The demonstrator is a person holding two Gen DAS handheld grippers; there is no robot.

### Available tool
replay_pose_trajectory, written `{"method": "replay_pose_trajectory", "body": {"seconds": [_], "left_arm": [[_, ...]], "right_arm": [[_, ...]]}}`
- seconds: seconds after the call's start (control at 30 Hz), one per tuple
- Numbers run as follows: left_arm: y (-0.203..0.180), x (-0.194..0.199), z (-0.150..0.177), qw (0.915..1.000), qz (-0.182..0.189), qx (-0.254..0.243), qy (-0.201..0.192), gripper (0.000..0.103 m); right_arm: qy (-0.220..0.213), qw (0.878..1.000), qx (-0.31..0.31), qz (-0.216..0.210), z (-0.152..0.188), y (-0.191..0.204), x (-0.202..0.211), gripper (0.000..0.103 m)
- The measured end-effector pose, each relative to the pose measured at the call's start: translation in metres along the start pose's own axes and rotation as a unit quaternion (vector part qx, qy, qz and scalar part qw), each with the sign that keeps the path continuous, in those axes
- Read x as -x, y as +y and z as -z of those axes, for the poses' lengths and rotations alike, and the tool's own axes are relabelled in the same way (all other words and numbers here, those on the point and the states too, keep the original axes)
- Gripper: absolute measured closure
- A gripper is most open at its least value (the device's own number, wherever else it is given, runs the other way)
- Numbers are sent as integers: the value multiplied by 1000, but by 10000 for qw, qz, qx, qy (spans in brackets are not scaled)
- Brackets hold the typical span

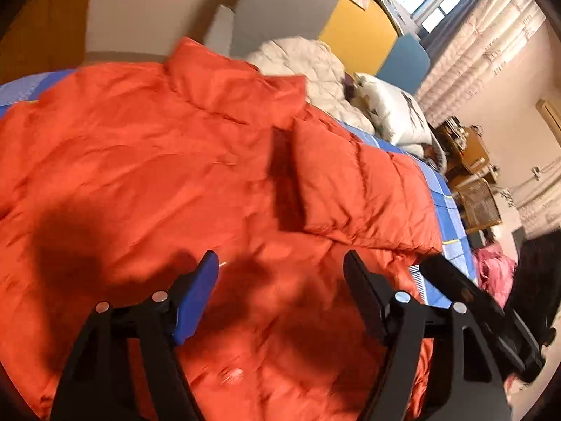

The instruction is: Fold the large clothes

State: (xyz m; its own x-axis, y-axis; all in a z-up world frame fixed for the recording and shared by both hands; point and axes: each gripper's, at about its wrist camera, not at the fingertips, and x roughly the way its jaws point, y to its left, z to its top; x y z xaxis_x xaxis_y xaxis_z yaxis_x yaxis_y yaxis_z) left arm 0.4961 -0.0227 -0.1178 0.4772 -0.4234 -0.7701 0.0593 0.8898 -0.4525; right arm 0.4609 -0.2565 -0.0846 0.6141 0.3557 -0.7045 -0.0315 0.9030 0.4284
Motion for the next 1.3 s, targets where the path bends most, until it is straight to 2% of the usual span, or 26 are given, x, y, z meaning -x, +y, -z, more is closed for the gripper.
{"method": "replay_pose_trajectory", "body": {"seconds": [0.1, 0.2, 0.33, 0.37, 0.4, 0.43, 0.47, 0.5, 0.53, 0.8, 1.0, 1.13, 1.3], "left_arm": [[-7, -22, -10, 9998, 89, 95, 151, 31], [-11, -48, -23, 9981, 298, 414, 347, 30], [-16, -79, -32, 9953, 320, 725, 555, 33], [-16, -83, -32, 9955, 276, 737, 536, 42], [-18, -87, -34, 9951, 308, 764, 547, 59], [-19, -89, -34, 9947, 368, 774, 573, 70], [-22, -90, -36, 9946, 445, 748, 573, 85], [-25, -88, -38, 9950, 489, 723, 481, 93], [-27, -84, -39, 9954, 544, 687, 391, 95], [-33, -16, -64, 9960, 738, 340, -364, 98], [3, 38, -79, 9944, 533, 371, -831, 99], [42, 52, -80, 9944, 142, 549, -896, 99], [95, 36, -64, 9928, -555, 875, -609, 99]], "right_arm": [[-76, 9987, -499, -58, 4, -28, 15, 15], [-166, 9959, -883, -95, 6, -51, 25, 15], [-198, 9904, -1358, -159, 7, -77, 26, 15], [-205, 9889, -1456, -190, 8, -82, 26, 15], [-213, 9876, -1543, -218, 9, -86, 26, 15], [-219, 9854, -1666, -256, 10, -91, 25, 15], [-221, 9835, -1773, -292, 10, -96, 23, 15], [-225, 9804, -1923, -358, 10, -102, 21, 15], [-234, 9771, -2067, -444, 10, -107, 19, 15], [-352, 9567, -2742, -906, 3, -123, 0, 15], [-465, 9450, -2979, -1270, -8, -114, -14, 15], [-448, 9450, -2931, -1378, -13, -102, -22, 15], [-326, 9513, -2841, -1150, -10, -97, -34, 15]]}}
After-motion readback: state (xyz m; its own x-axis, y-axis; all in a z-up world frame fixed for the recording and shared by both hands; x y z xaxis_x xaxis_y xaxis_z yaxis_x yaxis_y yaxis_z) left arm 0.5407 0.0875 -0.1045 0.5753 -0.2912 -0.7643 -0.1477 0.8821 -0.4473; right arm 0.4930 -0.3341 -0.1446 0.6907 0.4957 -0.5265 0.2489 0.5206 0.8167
